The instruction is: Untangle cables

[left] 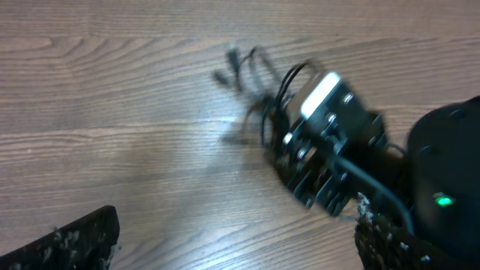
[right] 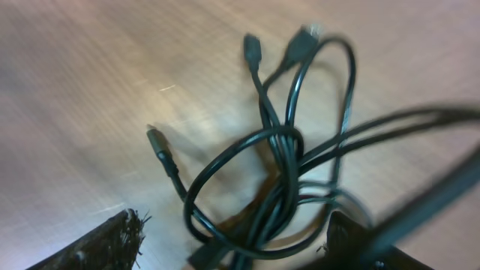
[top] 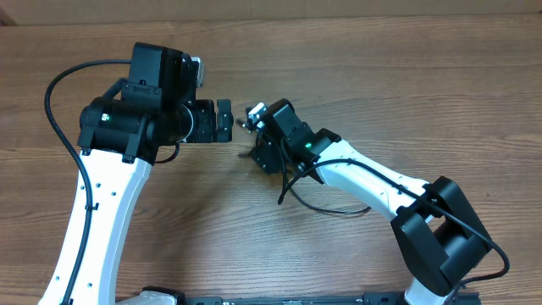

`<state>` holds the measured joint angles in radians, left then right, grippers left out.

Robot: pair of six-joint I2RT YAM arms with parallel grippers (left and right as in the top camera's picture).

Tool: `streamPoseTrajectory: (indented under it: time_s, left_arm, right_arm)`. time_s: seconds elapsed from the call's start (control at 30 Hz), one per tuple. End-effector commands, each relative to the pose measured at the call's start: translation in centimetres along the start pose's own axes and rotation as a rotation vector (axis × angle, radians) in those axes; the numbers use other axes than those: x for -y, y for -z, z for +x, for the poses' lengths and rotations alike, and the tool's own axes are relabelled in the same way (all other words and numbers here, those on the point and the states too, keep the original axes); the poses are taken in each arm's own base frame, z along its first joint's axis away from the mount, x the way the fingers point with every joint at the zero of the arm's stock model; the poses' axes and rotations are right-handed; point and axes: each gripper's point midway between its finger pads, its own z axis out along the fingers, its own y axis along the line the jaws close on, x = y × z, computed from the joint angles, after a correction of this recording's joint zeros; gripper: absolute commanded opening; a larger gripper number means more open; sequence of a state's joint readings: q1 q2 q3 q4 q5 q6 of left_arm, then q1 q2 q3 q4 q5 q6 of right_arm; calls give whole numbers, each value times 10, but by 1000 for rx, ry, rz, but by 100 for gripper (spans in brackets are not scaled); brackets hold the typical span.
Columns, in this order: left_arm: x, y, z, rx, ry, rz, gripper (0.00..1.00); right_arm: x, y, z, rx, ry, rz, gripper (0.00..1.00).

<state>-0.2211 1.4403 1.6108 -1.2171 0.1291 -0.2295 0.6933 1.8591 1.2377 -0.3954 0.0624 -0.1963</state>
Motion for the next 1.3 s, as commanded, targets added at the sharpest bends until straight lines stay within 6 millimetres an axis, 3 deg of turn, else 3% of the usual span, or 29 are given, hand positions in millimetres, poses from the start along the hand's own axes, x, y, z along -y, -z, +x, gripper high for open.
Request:
streamPoseTrajectory:
  time_s: [0.0,0.17,0.33,0.47,0.57,0.67,0.83,1.0,1.13,1.27]
  left_arm:
    - [-4,3,-1,7,-26,-31,100]
    - [-10,4,0,2,-25,-64,100]
    - [-18,4,0,6,-24,-109,99]
    - [-18,4,0,5,-24,-108,100]
    - [-18,4,0,5,-24,-109,100]
    - [-17,4,1,4,-23,-105,100]
    - [-18,4,4,-9,-19,-106,100]
    - [-19,4,9,-30,-17,-111,100]
    - [-19,4,10,-35,-17,-113,100]
    - [-20,4,10,-35,-17,-113,100]
  right_arm:
    - [39,3,-4,-8,183,210,76]
    - [40,24,-26,41,126,225,75]
    - [47,83,-70,192,-3,233,76]
    - [49,131,-93,313,-33,225,81]
    - [59,143,-95,336,-51,238,80]
    - [75,121,-83,301,-80,170,78]
    - [100,42,-47,204,-107,6,78]
    - [100,-17,-19,132,-104,-36,78]
    - [80,-35,-17,119,-82,-66,77]
    - [57,-37,-23,123,-44,-93,77]
